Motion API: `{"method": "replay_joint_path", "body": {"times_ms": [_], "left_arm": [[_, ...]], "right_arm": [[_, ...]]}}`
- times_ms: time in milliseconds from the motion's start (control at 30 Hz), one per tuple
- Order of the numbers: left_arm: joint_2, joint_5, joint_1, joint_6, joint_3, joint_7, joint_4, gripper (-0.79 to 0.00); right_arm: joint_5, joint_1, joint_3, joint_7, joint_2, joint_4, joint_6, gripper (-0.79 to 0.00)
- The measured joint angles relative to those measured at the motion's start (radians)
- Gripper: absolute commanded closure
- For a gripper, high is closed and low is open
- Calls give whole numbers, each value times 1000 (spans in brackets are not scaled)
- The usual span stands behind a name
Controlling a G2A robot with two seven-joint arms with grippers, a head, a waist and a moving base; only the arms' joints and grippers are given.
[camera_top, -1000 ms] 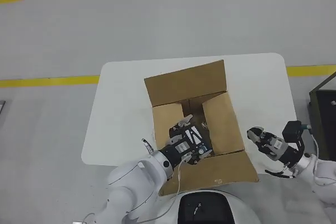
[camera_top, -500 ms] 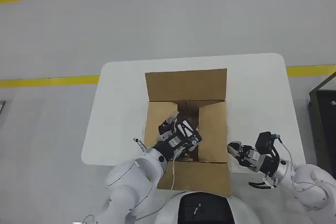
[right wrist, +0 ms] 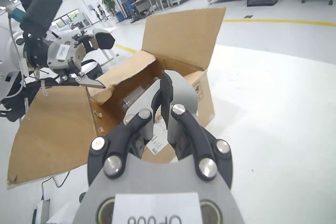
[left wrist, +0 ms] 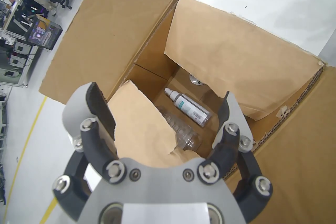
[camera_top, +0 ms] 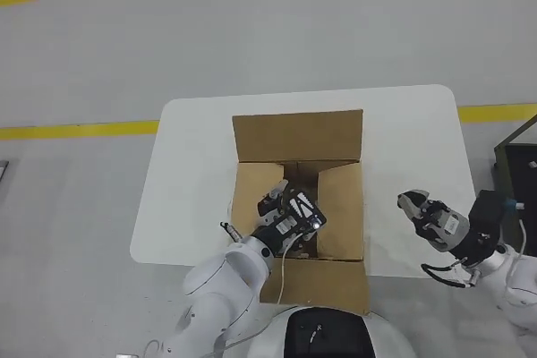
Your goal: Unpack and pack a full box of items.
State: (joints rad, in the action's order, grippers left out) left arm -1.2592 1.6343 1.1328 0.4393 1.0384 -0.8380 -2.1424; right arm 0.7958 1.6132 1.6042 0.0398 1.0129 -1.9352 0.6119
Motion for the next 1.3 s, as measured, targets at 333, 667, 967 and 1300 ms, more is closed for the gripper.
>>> {"method": "replay_joint_path", "body": {"times_ms": [333, 667, 967, 1300], "left_arm": [[-5, 40, 1, -22, -34, -5, 48, -785], [-46, 204, -124, -113, -187, -115, 251, -785], [-72, 416, -182, -133, -236, -298, 331, -785], [-96, 490, -196, -115, -249, -321, 333, 0]], "right_arm": [[54, 27, 10, -15, 3, -38, -10, 0], [69, 12, -4, -22, 7, -30, -5, 0], [74, 1, -9, -12, 11, -14, -4, 0], [74, -15, -14, -19, 15, -7, -11, 0]]}}
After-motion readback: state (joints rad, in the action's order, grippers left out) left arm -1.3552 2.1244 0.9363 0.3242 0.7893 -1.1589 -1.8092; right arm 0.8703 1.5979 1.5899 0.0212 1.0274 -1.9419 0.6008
